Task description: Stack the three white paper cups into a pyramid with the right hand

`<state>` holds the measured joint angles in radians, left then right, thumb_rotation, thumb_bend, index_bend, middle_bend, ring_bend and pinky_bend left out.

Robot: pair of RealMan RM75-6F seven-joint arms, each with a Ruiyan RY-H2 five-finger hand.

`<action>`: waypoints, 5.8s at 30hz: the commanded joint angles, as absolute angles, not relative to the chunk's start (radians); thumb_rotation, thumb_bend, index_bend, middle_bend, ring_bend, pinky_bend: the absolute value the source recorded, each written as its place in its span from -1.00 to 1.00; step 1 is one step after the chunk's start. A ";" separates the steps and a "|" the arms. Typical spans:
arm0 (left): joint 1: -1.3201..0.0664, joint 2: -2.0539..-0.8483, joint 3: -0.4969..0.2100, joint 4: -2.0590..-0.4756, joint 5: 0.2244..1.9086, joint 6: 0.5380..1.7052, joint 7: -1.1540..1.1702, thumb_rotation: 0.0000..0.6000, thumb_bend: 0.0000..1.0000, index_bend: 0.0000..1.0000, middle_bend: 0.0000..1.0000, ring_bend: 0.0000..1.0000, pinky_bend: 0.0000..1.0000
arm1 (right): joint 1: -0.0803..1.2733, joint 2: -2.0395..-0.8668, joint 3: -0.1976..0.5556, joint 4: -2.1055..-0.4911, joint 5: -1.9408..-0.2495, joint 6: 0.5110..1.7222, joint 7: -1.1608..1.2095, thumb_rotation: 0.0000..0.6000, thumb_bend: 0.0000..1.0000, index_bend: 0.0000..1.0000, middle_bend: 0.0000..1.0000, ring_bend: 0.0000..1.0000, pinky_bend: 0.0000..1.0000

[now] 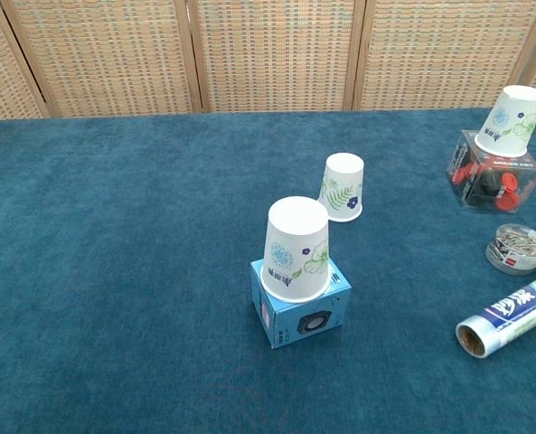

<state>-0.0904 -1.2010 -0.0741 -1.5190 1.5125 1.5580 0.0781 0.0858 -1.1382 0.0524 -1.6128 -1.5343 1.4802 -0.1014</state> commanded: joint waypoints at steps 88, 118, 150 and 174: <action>-0.106 -1.208 -0.071 -1.518 1.501 1.523 0.090 1.00 -0.29 -0.84 -1.00 -1.00 -1.00 | 0.452 -1.204 0.160 -2.036 -1.363 1.072 -0.469 1.00 -0.74 -0.38 -1.00 -1.00 -1.00; -0.115 -1.208 -0.069 -1.510 1.488 1.499 0.066 1.00 -0.29 -0.84 -1.00 -1.00 -1.00 | 0.639 -1.404 0.201 -2.004 -1.104 1.010 -0.620 1.00 -0.74 -0.38 -1.00 -1.00 -1.00; -0.121 -1.210 -0.065 -1.505 1.487 1.487 0.060 1.00 -0.29 -0.84 -1.00 -1.00 -1.00 | 0.770 -1.511 0.193 -1.974 -0.970 1.075 -0.705 1.00 -0.74 -0.22 -1.00 -1.00 -1.00; -0.119 -1.207 -0.065 -1.505 1.489 1.494 0.053 1.00 -0.29 -0.84 -1.00 -1.00 -1.00 | 0.789 -1.498 0.172 -1.967 -0.970 1.153 -0.736 1.00 -0.74 0.06 -0.90 -1.00 -1.00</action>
